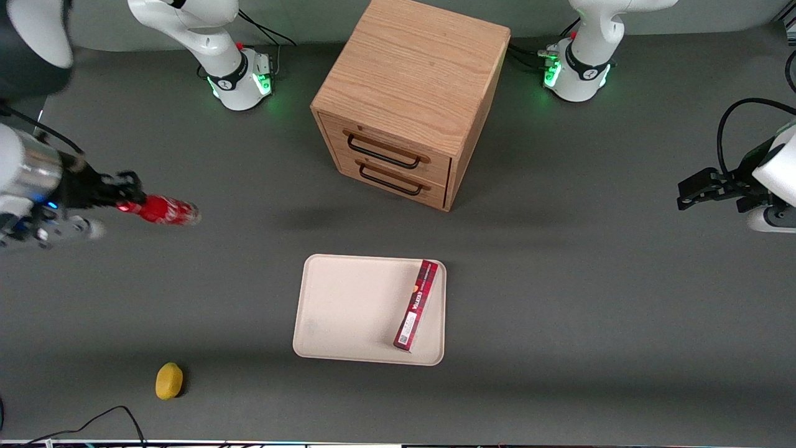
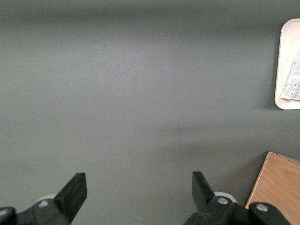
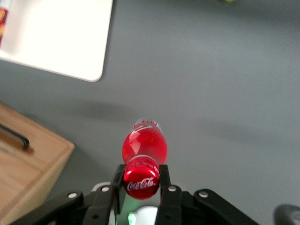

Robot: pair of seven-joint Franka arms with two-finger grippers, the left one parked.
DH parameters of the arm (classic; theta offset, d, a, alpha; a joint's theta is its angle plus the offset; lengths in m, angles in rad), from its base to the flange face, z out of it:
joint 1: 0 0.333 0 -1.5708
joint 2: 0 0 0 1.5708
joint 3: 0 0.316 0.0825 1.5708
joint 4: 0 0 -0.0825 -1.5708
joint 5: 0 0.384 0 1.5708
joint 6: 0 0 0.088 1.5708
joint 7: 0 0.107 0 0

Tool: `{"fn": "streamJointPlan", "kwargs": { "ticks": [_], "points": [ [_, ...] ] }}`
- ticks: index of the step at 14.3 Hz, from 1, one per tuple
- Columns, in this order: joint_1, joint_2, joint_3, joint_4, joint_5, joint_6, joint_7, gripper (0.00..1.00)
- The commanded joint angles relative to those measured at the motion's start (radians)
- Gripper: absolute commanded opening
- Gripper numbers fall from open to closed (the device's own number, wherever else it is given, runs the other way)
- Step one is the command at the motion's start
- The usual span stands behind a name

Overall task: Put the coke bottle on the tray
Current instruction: 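Lift the bottle and carry it over the cream tray, then lower the bottle onto the tray and open the right gripper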

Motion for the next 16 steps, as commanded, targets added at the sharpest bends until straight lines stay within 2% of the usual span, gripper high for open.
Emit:
{"fn": "streamJointPlan", "kwargs": {
  "ticks": [1,5,8,9,16],
  "points": [
    [0.108,0.187,-0.007,0.135,-0.012,0.132,0.149,0.0],
    [0.2,0.367,-0.023,0.134,-0.018,0.443,0.301,0.0],
    [0.341,0.461,-0.208,0.133,-0.013,0.617,0.356,0.0],
    [0.357,0.477,-0.23,0.131,-0.012,0.641,0.367,0.0],
    [0.359,0.488,-0.23,0.121,-0.007,0.658,0.393,0.0]
  ]
}}
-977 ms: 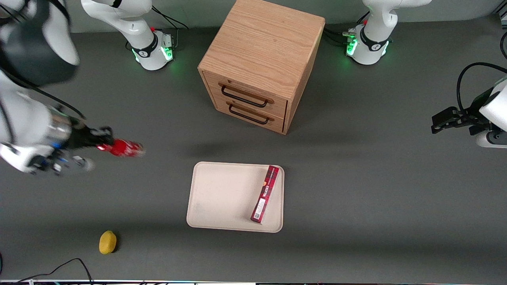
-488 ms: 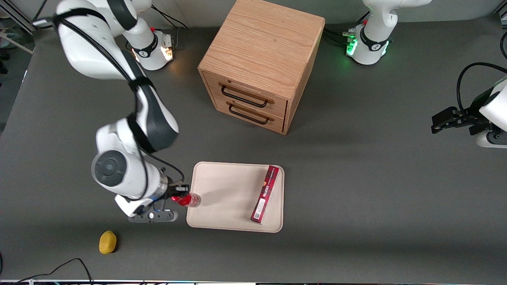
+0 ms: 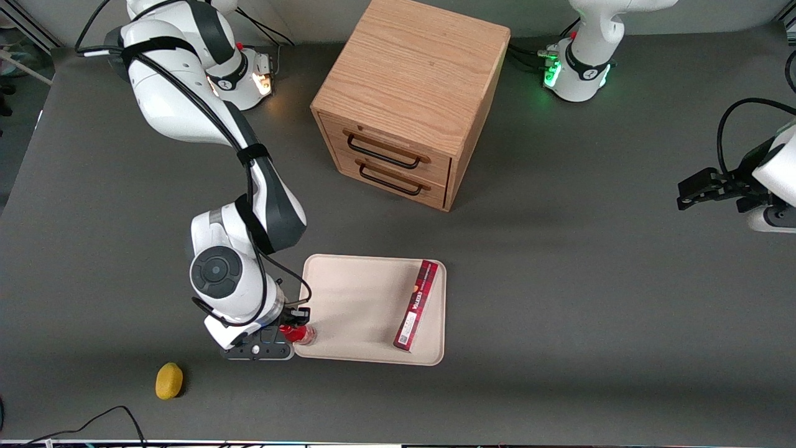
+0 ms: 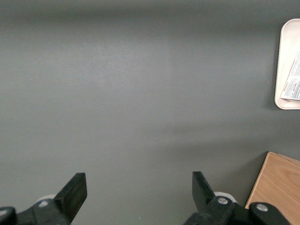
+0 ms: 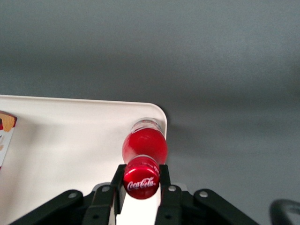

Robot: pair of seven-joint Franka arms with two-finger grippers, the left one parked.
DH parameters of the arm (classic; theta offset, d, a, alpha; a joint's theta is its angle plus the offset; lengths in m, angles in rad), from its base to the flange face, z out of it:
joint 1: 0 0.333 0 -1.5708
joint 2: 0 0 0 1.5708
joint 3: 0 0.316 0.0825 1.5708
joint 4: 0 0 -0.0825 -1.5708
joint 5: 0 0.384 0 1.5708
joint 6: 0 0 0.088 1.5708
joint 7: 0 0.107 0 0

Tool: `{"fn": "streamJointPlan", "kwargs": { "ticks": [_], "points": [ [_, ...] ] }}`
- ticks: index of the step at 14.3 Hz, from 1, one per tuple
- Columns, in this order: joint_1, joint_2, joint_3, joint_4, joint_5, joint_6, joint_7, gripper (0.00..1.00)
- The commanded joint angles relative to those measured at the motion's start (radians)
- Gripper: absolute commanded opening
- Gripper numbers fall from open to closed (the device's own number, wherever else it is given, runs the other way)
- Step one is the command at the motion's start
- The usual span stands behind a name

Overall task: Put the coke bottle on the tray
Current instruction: 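Lower the bottle onto the tray and open the right gripper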

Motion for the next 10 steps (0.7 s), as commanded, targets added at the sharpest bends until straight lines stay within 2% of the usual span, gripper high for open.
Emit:
{"fn": "streamJointPlan", "kwargs": {
  "ticks": [1,4,7,8,9,10],
  "points": [
    [0.012,0.006,-0.013,0.025,-0.003,-0.009,0.036,0.0],
    [0.014,0.006,-0.01,0.013,0.0,-0.009,0.052,0.0],
    [0.02,0.006,-0.01,-0.001,0.029,0.006,0.07,0.13],
    [0.021,0.006,-0.01,-0.008,0.029,0.014,0.07,0.26],
    [0.02,0.006,-0.01,-0.008,0.031,0.014,0.07,0.47],
    [0.02,0.004,-0.01,-0.008,0.031,0.014,0.07,0.92]
  ]
}}
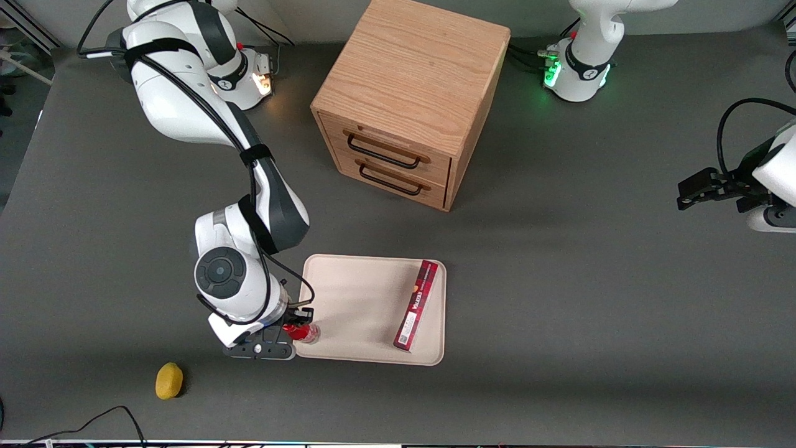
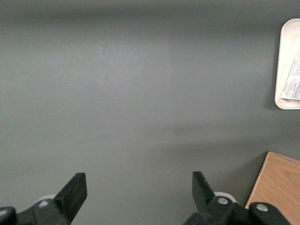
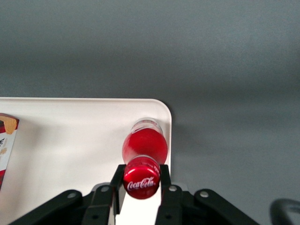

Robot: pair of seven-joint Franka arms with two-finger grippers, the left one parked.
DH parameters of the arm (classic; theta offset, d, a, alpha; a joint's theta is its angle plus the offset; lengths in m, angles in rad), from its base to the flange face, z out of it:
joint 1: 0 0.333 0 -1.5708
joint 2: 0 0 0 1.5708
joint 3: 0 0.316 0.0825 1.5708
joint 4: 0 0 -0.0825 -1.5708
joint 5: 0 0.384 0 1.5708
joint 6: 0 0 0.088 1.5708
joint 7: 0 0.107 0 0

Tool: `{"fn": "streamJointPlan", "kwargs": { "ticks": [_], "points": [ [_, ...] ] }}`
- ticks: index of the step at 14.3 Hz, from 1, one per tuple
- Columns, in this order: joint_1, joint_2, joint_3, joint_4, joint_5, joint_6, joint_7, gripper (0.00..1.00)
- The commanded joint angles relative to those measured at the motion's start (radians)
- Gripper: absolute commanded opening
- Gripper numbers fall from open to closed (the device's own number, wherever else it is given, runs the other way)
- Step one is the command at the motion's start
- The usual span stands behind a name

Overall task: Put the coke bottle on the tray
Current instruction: 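Lower the bottle onto the tray and open the right gripper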

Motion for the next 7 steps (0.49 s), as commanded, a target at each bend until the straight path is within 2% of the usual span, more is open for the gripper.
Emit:
{"fn": "streamJointPlan", "kwargs": {
  "ticks": [1,4,7],
  "points": [
    [0.011,-0.013,-0.012,-0.005,0.021,0.014,0.025,1.0],
    [-0.028,-0.119,0.007,-0.087,0.05,-0.07,-0.036,1.0],
    [-0.145,-0.409,0.074,-0.415,0.056,-0.091,-0.184,1.0]
  ]
}}
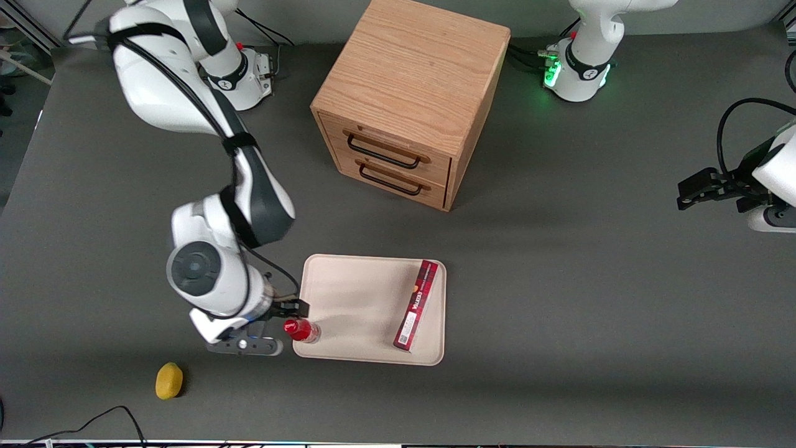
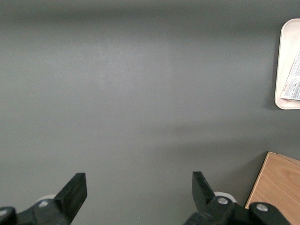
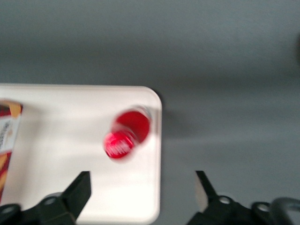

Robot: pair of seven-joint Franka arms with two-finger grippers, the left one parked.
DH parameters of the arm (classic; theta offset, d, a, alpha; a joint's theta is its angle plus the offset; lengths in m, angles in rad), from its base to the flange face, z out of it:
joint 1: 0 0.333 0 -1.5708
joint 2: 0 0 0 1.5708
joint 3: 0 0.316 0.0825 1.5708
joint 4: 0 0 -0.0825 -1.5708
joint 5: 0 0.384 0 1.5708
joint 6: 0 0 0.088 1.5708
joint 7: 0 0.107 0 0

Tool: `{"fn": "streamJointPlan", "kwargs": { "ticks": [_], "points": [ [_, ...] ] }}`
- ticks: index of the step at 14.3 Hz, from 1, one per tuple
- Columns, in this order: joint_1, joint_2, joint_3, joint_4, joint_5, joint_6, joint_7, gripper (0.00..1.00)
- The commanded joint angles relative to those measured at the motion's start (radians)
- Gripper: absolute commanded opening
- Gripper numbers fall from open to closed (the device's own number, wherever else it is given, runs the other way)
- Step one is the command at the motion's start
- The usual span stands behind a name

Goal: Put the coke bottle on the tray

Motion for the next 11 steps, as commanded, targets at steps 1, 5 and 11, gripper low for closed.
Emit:
{"fn": "streamJointPlan", "kwargs": {
  "ticks": [1,5,11],
  "points": [
    [-0.129,-0.368,0.071,-0.423,0.027,0.002,-0.143,1.0],
    [-0.287,-0.704,0.076,-0.701,0.028,-0.093,-0.324,1.0],
    [-0.36,-0.829,0.073,-0.562,0.028,-0.311,-0.375,1.0]
  ]
}}
